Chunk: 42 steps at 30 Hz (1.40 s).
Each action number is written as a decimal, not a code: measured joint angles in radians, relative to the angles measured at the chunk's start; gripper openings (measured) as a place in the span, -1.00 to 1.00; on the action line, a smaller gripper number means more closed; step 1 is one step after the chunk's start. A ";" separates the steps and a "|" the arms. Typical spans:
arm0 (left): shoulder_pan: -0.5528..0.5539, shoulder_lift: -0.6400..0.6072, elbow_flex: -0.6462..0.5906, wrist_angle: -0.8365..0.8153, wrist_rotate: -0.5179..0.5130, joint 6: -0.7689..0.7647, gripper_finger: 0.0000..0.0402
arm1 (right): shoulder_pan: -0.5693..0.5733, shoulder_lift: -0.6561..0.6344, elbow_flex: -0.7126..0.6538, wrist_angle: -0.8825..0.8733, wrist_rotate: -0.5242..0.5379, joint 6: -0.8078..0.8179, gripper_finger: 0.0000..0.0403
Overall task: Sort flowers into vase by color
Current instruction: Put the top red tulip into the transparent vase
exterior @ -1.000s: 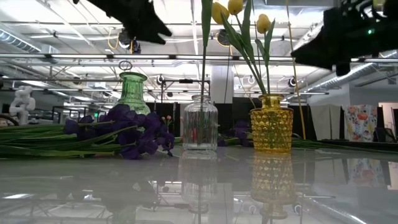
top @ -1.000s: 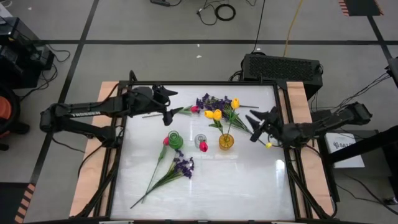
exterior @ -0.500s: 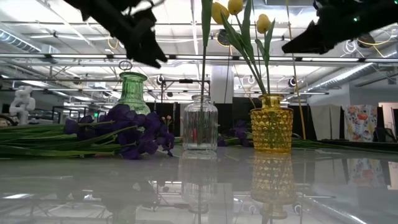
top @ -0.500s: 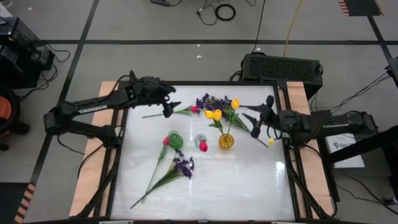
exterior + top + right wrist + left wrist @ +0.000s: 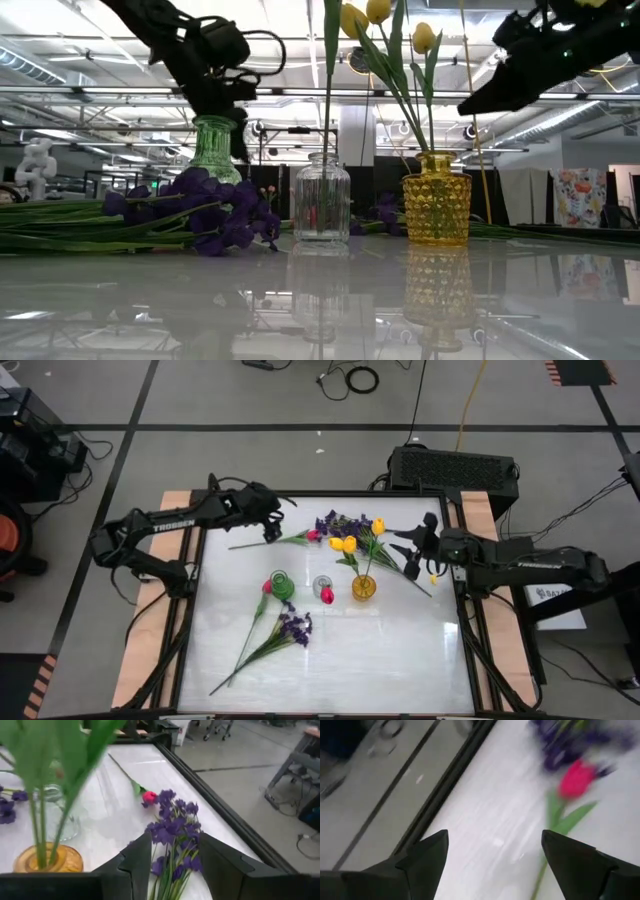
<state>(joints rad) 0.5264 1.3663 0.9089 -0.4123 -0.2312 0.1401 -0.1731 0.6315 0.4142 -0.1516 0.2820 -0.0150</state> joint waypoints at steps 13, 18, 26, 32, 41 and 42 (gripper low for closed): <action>0.051 0.066 0.002 -0.006 0.196 0.053 0.52 | -0.011 0.004 -0.030 0.089 0.000 0.059 -0.23; 0.062 0.132 0.000 -0.020 0.231 0.104 0.52 | -0.009 0.004 -0.030 0.091 0.000 0.063 -0.23; 0.060 0.225 0.000 -0.023 0.258 0.090 0.52 | -0.009 0.005 -0.030 0.091 -0.002 0.059 -0.23; 0.060 0.250 0.000 -0.023 0.263 0.080 0.52 | -0.009 0.005 -0.030 0.090 -0.026 0.057 -0.23; 0.060 0.252 0.000 -0.041 0.285 0.122 0.50 | -0.008 0.005 -0.030 0.089 -0.027 0.064 -0.23; 0.060 0.252 -0.004 -0.042 0.282 0.130 0.48 | -0.008 0.005 -0.030 0.089 -0.027 0.064 -0.23</action>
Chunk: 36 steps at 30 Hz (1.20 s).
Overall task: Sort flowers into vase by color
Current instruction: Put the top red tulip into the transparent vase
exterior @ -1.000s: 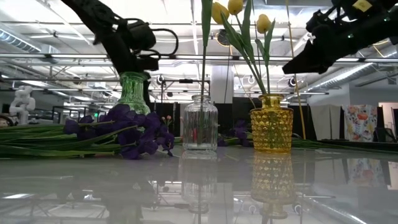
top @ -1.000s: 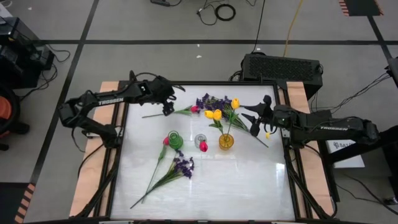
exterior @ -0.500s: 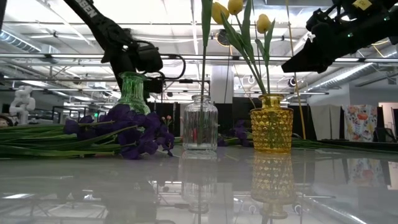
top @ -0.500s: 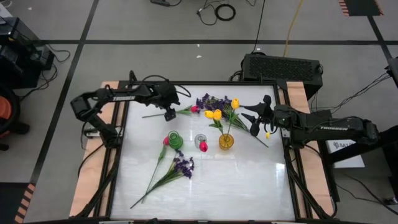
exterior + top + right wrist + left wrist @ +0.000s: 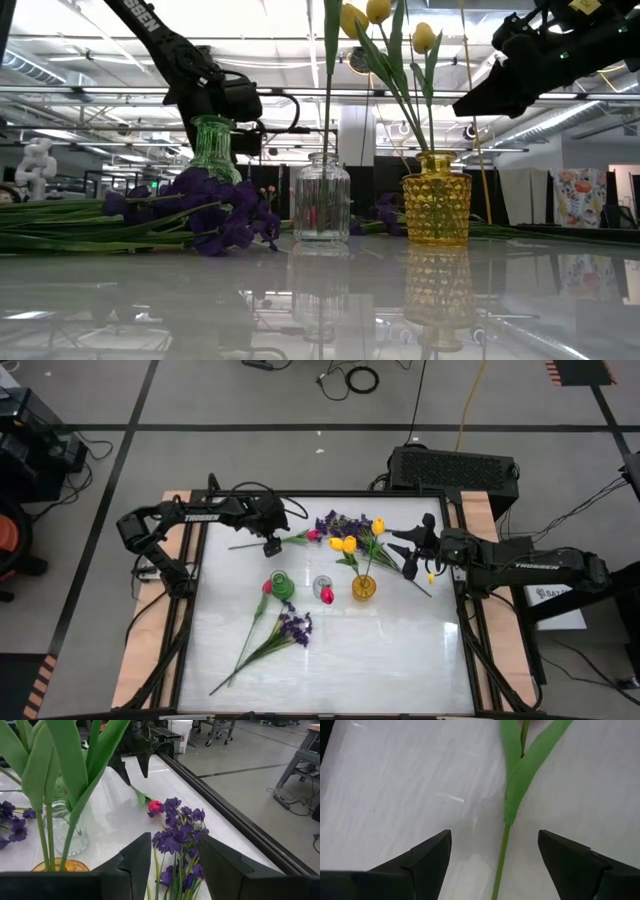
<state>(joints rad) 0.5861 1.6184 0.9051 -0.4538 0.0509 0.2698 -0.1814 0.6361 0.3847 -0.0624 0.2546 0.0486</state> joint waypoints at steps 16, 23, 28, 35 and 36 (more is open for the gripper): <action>-0.018 -0.002 -0.108 0.063 -0.076 0.025 -0.14 | 0.000 0.000 0.000 0.000 0.000 -0.009 -0.23; -0.019 -0.002 -0.113 0.075 -0.077 0.038 -0.40 | 0.000 0.000 0.000 0.000 0.000 -0.012 -0.23; -0.019 -0.001 -0.113 0.079 -0.078 0.049 -0.72 | 0.000 0.000 0.000 0.000 0.000 -0.012 -0.23; -0.017 -0.007 -0.101 0.075 -0.108 0.025 -0.97 | 0.000 0.000 0.000 0.000 0.000 -0.011 -0.23; -0.017 -0.012 -0.097 0.072 -0.110 0.025 -0.97 | 0.000 0.000 0.000 0.000 0.001 -0.009 -0.23</action>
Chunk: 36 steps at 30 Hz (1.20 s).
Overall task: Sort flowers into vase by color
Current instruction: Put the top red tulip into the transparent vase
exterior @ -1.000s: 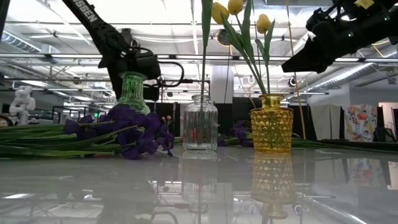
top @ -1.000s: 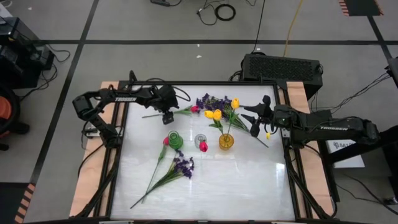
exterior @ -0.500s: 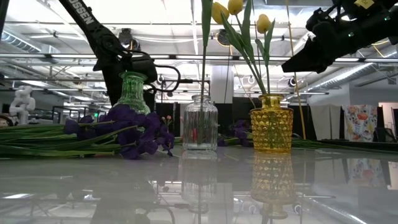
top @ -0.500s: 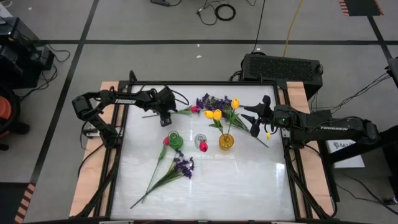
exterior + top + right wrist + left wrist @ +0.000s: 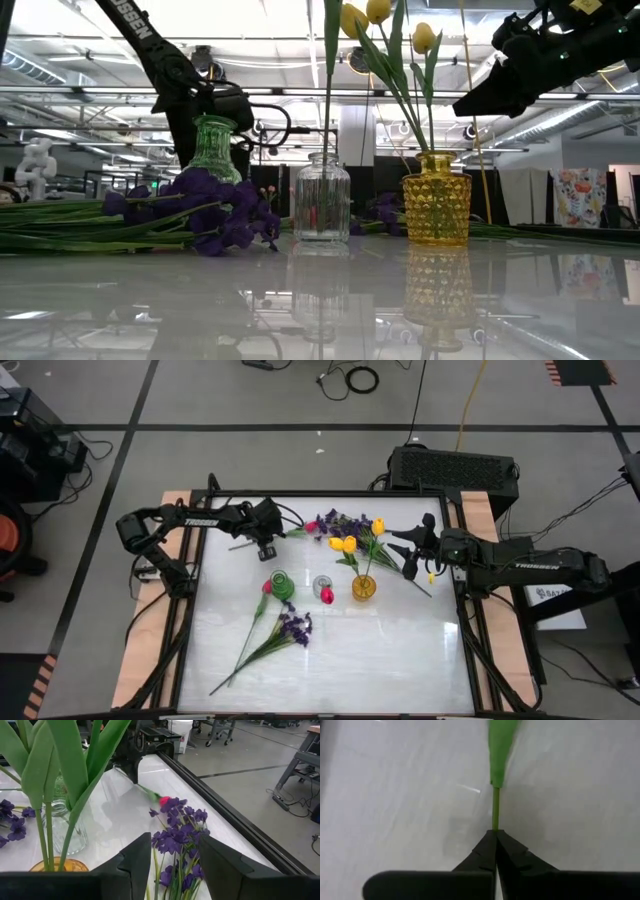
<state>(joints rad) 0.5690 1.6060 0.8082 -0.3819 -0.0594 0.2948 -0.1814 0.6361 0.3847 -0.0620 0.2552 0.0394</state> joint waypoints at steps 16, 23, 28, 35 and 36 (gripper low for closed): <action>0.000 -0.396 0.126 -0.177 -0.080 -0.162 -0.99 | 0.000 0.000 0.000 0.008 0.000 0.004 -0.23; -0.040 -0.555 0.135 -0.010 0.070 -0.212 -1.00 | 0.000 0.000 0.000 0.048 0.000 0.025 -0.23; -0.115 -0.591 0.135 0.179 0.169 -0.238 -1.00 | 0.000 0.000 0.000 0.071 0.001 0.049 -0.23; -0.239 -0.561 0.136 0.446 0.179 -0.264 -1.00 | 0.000 0.000 0.000 0.105 0.001 0.058 -0.23; -0.254 -0.551 0.135 0.480 0.179 -0.271 -1.00 | 0.000 0.000 0.000 0.105 0.001 0.060 -0.23</action>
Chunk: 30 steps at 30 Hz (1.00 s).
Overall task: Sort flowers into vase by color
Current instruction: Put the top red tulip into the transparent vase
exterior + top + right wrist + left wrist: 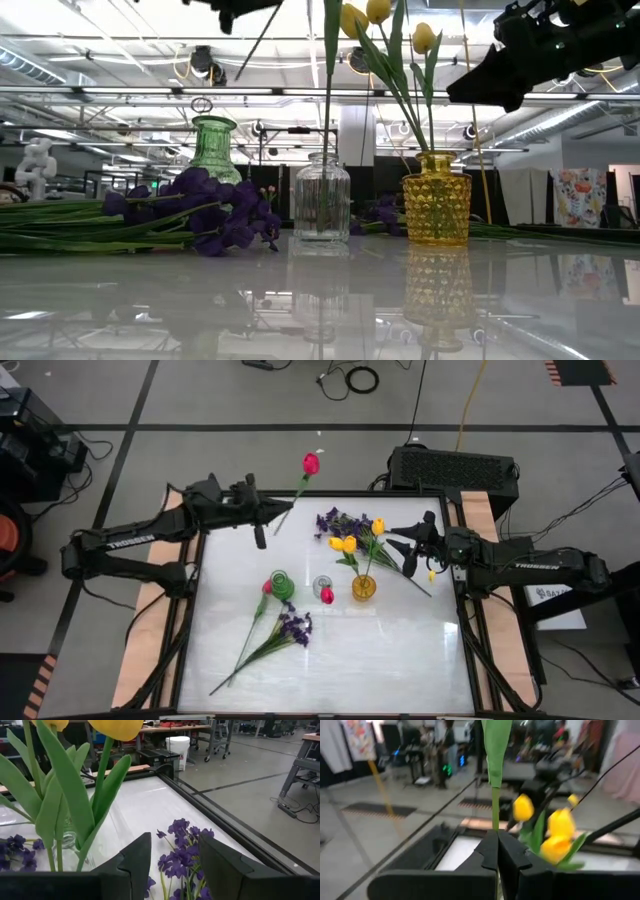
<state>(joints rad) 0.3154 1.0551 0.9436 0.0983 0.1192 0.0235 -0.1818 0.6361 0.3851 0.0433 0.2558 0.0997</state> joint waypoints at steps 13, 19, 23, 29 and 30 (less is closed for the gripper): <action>-0.142 0.185 -0.004 0.336 -0.087 -0.045 -1.00 | 0.000 0.000 0.000 0.014 0.000 0.018 -0.23; -0.182 0.202 -0.135 0.647 -0.105 -0.071 -1.00 | 0.000 0.000 0.000 0.007 0.000 0.040 -0.23; -0.208 0.205 -0.246 0.858 -0.155 -0.098 -1.00 | 0.000 0.000 0.000 0.006 0.000 0.046 -0.23; -0.262 0.273 -0.339 1.071 -0.216 -0.123 -1.00 | 0.000 0.000 0.000 0.005 0.000 0.045 -0.23; -0.268 0.285 -0.342 1.084 -0.228 -0.123 -1.00 | 0.000 0.000 0.000 0.005 0.000 0.045 -0.23</action>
<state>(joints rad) 0.0476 1.3403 0.6015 1.1826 -0.1085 -0.0990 -0.1815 0.6361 0.3851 0.0485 0.2558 0.1445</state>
